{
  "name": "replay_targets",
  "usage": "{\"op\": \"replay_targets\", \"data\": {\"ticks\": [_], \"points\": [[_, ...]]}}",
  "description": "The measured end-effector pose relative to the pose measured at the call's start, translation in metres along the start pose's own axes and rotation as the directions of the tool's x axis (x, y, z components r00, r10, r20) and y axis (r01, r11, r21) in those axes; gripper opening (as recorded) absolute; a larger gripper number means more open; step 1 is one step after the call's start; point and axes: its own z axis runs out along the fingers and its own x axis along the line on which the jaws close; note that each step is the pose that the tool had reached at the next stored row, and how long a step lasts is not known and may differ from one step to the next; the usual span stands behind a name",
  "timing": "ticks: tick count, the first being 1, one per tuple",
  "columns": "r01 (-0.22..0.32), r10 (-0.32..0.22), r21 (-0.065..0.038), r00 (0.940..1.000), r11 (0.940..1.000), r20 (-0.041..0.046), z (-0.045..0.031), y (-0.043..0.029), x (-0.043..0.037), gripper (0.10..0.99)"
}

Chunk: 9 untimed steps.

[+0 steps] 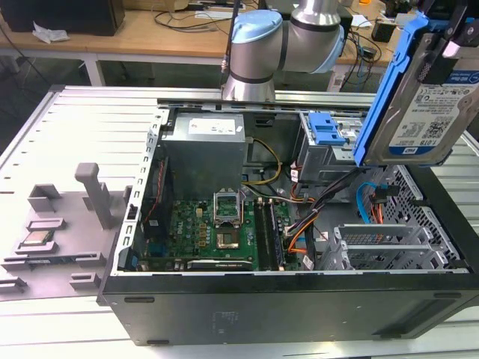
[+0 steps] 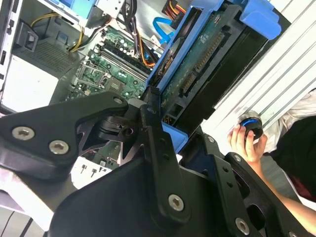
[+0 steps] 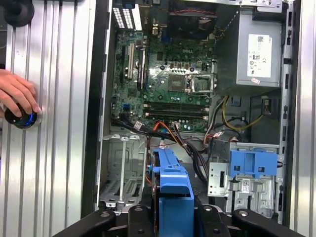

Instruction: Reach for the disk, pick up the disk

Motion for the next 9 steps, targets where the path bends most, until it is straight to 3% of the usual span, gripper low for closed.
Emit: {"op": "replay_targets", "data": {"ticks": [5, 9], "points": [[0.000, 0.000, 0.000, 1.0000, 1.0000, 0.0001, 0.0019, 0.0003, 0.0109, 0.369], [0.000, 0.000, 0.000, 1.0000, 1.0000, 0.0000, 0.0044, 0.0008, 0.0248, 0.369]]}}
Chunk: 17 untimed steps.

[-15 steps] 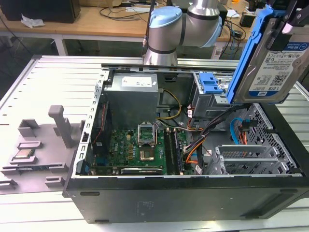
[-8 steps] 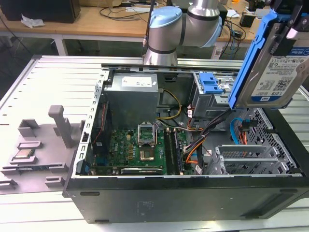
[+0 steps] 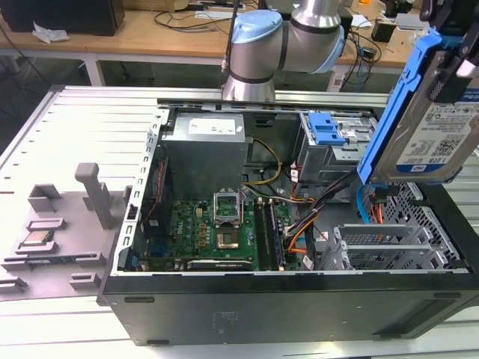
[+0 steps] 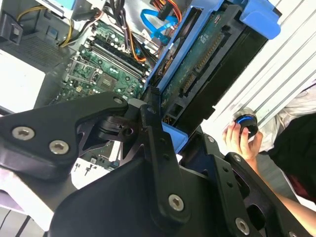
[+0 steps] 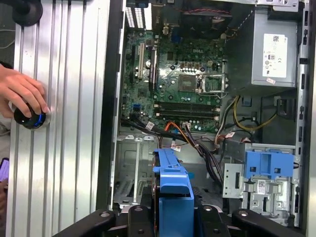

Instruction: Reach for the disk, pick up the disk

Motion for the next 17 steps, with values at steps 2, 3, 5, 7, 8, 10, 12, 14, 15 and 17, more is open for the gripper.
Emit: {"op": "replay_targets", "data": {"ticks": [2, 3, 5, 7, 8, 10, 12, 14, 15, 17], "points": [[0.000, 0.000, 0.000, 1.0000, 1.0000, 0.0000, 0.0010, 0.0001, 0.0041, 0.369], [0.000, 0.000, 0.000, 1.0000, 1.0000, 0.0000, 0.0014, 0.0002, 0.0059, 0.369], [0.000, 0.000, 0.000, 1.0000, 1.0000, 0.0000, 0.0036, 0.0004, 0.0138, 0.369], [0.000, 0.000, 0.000, 1.0000, 1.0000, -0.0001, 0.0054, 0.0005, 0.0180, 0.369], [0.000, 0.000, 0.000, 1.0000, 1.0000, 0.0000, 0.0059, 0.0005, 0.0192, 0.369], [0.000, 0.000, 0.000, 1.0000, 1.0000, 0.0000, 0.0075, 0.0006, 0.0222, 0.369], [0.000, 0.000, 0.000, 1.0000, 1.0000, 0.0000, 0.0094, 0.0006, 0.0252, 0.369], [0.000, 0.000, 0.000, 1.0000, 1.0000, 0.0001, 0.0118, 0.0006, 0.0281, 0.369], [0.000, 0.000, 0.000, 1.0000, 1.0000, 0.0000, 0.0132, 0.0006, 0.0297, 0.369], [0.000, 0.000, 0.000, 1.0000, 1.0000, -0.0002, 0.0171, 0.0006, 0.0347, 0.369]]}}
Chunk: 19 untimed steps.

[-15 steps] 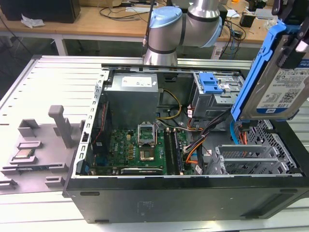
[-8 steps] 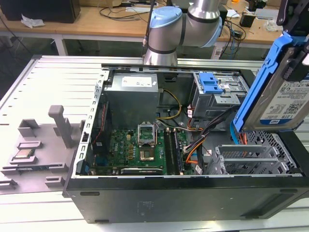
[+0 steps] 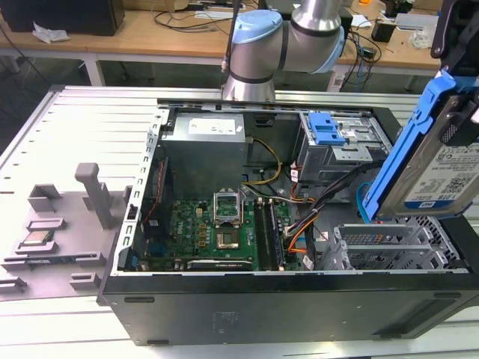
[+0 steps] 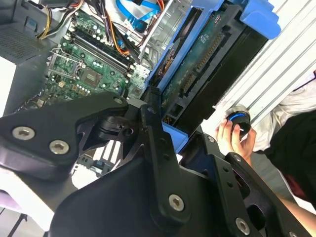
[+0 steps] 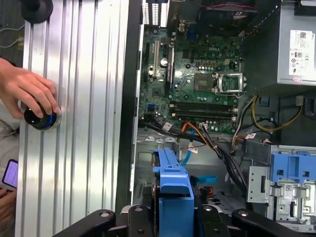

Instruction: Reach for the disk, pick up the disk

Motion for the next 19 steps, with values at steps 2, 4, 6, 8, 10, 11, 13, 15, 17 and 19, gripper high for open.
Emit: {"op": "replay_targets", "data": {"ticks": [2, 4, 6, 8, 10, 11, 13, 15, 17, 19], "points": [[0.000, 0.000, 0.000, 1.0000, 1.0000, 0.0001, 0.0045, 0.0000, 0.0053, 0.369], [0.000, 0.000, 0.000, 1.0000, 1.0000, 0.0003, 0.0106, 0.0000, 0.0112, 0.369], [0.000, 0.000, 0.000, 1.0000, 1.0000, 0.0001, 0.0163, -0.0001, 0.0152, 0.369], [0.000, 0.000, 0.000, 1.0000, 1.0000, 0.0003, 0.0185, 0.0000, 0.0177, 0.369], [0.000, 0.000, 0.000, 1.0000, 1.0000, 0.0003, 0.0199, 0.0000, 0.0193, 0.369], [0.000, 0.000, 0.000, 1.0000, 1.0000, 0.0002, 0.0202, 0.0000, 0.0197, 0.369], [0.000, 0.000, 0.000, 1.0000, 1.0000, 0.0002, 0.0212, 0.0000, 0.0209, 0.369], [0.000, 0.000, 0.000, 1.0000, 1.0000, 0.0002, 0.0220, 0.0000, 0.0217, 0.369], [0.000, 0.000, 0.000, 1.0000, 1.0000, 0.0002, 0.0228, 0.0000, 0.0225, 0.369], [0.000, 0.000, 0.000, 1.0000, 1.0000, 0.0002, 0.0246, 0.0000, 0.0241, 0.369]]}}
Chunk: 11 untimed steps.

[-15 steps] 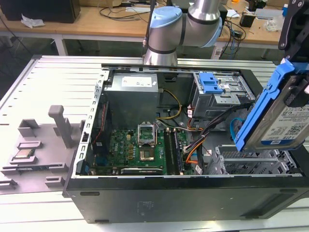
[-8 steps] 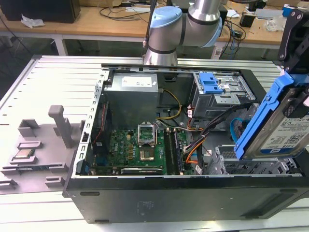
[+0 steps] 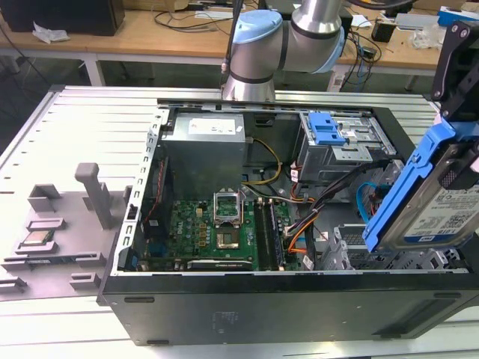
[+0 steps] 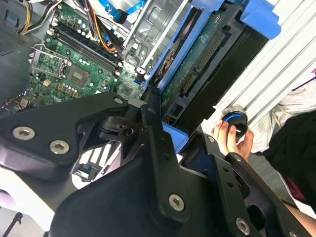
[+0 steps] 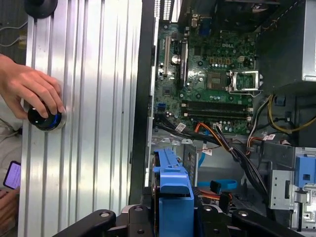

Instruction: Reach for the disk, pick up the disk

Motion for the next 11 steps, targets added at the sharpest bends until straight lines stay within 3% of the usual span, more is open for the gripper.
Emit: {"op": "replay_targets", "data": {"ticks": [7, 10, 11], "points": [[-0.001, 0.001, 0.000, 1.0000, 1.0000, 0.0015, 0.0051, -0.0001, 0.0027, 0.369], [-0.006, 0.006, 0.001, 0.9994, 1.0000, 0.0348, 0.0053, -0.0001, 0.0027, 0.369], [-0.010, 0.009, 0.002, 0.9984, 1.0000, 0.0560, 0.0058, -0.0001, 0.0027, 0.369]]}}
